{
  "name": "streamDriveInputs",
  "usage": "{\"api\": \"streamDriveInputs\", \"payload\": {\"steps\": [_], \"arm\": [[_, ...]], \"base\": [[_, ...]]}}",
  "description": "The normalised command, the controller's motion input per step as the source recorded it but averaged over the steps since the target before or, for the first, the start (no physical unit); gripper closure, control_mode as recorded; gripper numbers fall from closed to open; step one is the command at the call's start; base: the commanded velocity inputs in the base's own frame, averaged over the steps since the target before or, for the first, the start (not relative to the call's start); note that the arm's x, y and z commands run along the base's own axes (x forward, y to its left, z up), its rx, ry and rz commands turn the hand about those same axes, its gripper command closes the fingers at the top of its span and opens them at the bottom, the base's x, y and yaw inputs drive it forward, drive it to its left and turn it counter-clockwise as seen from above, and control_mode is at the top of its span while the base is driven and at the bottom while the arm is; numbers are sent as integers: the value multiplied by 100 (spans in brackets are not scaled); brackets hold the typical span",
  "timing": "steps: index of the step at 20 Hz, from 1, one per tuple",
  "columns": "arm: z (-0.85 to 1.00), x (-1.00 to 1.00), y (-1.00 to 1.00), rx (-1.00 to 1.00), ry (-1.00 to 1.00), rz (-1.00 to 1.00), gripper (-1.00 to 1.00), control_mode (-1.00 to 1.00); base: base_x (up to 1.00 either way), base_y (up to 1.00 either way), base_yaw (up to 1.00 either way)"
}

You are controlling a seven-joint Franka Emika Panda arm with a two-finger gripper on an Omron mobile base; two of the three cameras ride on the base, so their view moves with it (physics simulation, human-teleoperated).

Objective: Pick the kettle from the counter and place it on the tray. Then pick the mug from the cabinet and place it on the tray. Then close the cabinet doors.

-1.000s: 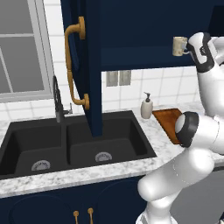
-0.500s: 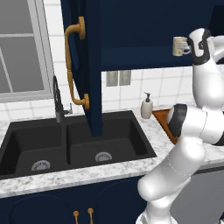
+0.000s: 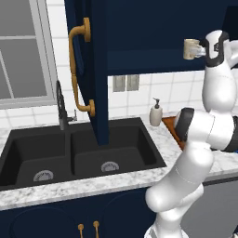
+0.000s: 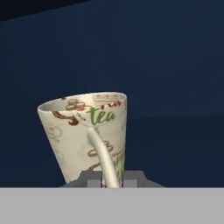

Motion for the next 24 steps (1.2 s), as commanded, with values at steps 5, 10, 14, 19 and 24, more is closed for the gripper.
{"api": "streamDriveInputs", "payload": {"steps": [5,10,14,19,24], "arm": [[-6,-2,4,1,6,0,100,-100],[-4,-43,11,5,0,0,100,-100],[-3,-50,25,3,0,0,100,-100],[-7,-52,26,3,0,0,100,-100],[-10,-76,56,3,0,-11,100,-100]], "base": [[0,0,0],[0,0,0],[0,0,0],[0,0,0],[0,0,0]]}}
